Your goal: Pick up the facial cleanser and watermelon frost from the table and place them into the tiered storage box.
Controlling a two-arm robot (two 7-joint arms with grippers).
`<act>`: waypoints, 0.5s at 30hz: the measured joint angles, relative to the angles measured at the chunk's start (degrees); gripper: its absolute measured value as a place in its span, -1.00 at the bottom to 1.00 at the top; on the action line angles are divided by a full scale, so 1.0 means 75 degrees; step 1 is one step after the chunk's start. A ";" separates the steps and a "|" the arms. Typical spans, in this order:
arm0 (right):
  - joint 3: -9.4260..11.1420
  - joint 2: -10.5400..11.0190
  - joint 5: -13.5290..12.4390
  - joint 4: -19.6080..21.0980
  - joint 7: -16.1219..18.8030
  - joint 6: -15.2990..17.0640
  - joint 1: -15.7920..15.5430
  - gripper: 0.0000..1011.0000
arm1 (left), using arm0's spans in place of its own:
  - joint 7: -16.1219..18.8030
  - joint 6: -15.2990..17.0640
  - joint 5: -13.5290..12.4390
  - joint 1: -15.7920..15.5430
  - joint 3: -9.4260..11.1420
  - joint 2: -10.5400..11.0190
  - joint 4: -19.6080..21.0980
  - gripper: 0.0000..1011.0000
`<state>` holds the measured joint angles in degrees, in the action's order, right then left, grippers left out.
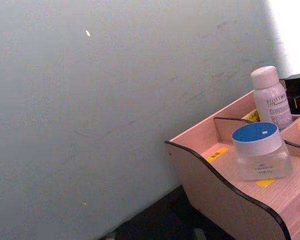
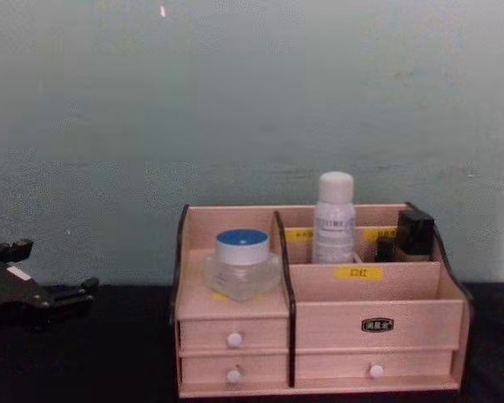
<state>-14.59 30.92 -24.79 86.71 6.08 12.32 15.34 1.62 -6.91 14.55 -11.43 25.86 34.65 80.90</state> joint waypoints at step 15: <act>-0.0461 -0.0797 0.1869 -0.1172 -0.1612 -0.1062 -0.0197 0.98 | 0.0000 0.0000 0.0000 0.0000 0.0000 0.0000 0.0000 0.98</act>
<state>-18.05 24.94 -10.77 77.91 -6.01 4.35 13.86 1.62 -6.91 14.55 -11.43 25.86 34.64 80.90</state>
